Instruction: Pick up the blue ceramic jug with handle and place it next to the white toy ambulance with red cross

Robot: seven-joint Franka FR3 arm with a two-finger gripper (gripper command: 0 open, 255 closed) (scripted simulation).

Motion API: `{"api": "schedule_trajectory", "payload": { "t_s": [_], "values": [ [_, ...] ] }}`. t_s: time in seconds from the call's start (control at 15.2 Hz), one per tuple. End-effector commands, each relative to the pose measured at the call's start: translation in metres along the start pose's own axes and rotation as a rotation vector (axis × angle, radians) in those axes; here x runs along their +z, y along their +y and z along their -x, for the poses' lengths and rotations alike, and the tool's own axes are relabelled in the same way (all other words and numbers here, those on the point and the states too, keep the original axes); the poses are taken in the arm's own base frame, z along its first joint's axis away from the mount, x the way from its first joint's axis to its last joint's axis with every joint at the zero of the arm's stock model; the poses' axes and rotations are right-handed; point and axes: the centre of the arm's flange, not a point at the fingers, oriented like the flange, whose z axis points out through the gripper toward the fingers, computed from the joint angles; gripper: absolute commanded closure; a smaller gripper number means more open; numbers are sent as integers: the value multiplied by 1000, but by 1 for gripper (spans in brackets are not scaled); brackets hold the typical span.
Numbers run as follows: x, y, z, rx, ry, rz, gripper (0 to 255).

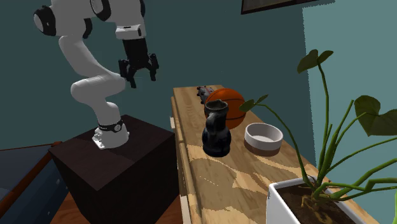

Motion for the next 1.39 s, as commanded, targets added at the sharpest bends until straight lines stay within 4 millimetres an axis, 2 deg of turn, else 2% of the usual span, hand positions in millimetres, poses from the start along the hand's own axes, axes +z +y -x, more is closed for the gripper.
{"api": "schedule_trajectory", "payload": {
  "t_s": [0.0, 0.33, 0.66, 0.99, 1.32],
  "values": [
    [0, 0, 0, 0, 0, 0, 0],
    [25, -47, -39, 282, -9, -3, 0],
    [50, -81, -90, 565, -18, -7, 0],
    [76, -100, -148, 847, -26, -10, 0],
    [102, -101, -209, 1129, -35, -13, 0]
  ]
}}
